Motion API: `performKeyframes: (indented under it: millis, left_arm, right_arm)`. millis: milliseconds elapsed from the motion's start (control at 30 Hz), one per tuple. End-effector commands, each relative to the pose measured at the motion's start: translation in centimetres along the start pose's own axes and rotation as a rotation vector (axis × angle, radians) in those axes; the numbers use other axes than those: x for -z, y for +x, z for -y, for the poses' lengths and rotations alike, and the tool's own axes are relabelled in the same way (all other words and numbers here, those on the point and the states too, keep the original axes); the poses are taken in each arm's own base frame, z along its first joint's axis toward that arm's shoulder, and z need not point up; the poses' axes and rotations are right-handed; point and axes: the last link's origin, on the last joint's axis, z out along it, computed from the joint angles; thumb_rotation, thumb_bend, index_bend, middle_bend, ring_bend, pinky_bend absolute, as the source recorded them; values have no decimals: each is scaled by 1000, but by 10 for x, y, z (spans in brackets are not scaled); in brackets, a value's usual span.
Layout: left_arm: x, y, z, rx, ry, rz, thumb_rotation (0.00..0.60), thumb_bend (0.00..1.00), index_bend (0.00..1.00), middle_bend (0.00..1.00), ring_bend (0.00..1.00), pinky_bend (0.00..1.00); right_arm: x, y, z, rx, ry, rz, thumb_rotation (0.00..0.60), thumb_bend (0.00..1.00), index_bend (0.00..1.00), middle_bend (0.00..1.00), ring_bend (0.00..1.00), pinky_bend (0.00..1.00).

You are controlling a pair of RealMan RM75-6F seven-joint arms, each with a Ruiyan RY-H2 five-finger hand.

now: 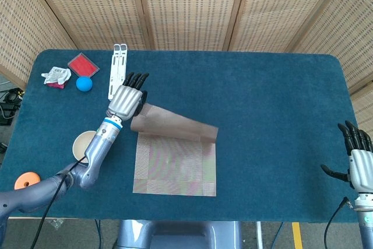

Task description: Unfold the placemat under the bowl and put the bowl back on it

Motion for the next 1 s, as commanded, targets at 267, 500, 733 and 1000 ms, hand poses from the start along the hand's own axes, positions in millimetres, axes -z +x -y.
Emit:
performKeyframes:
  millis: [267, 500, 733, 1000]
  left_arm:
    - [-28, 0, 21, -23, 78, -3, 600, 164, 213, 0, 0, 0]
    - [-20, 3, 36, -17, 89, -43, 600, 96, 114, 0, 0, 0]
    - [31, 10, 61, 16, 72, -71, 600, 96, 113, 0, 0, 0]
    - [126, 17, 81, 66, 117, -73, 600, 96, 88, 0, 0, 0]
  right_arm:
    - [-3, -5, -1, 10, -7, 11, 600, 129, 48, 0, 0, 0]
    - [-2, -9, -1, 18, -9, 25, 600, 129, 49, 0, 0, 0]
    - [2, -14, 4, 27, 16, 46, 600, 130, 48, 0, 0, 0]
    - [9, -19, 11, 33, 51, 68, 600, 121, 48, 0, 0, 0]
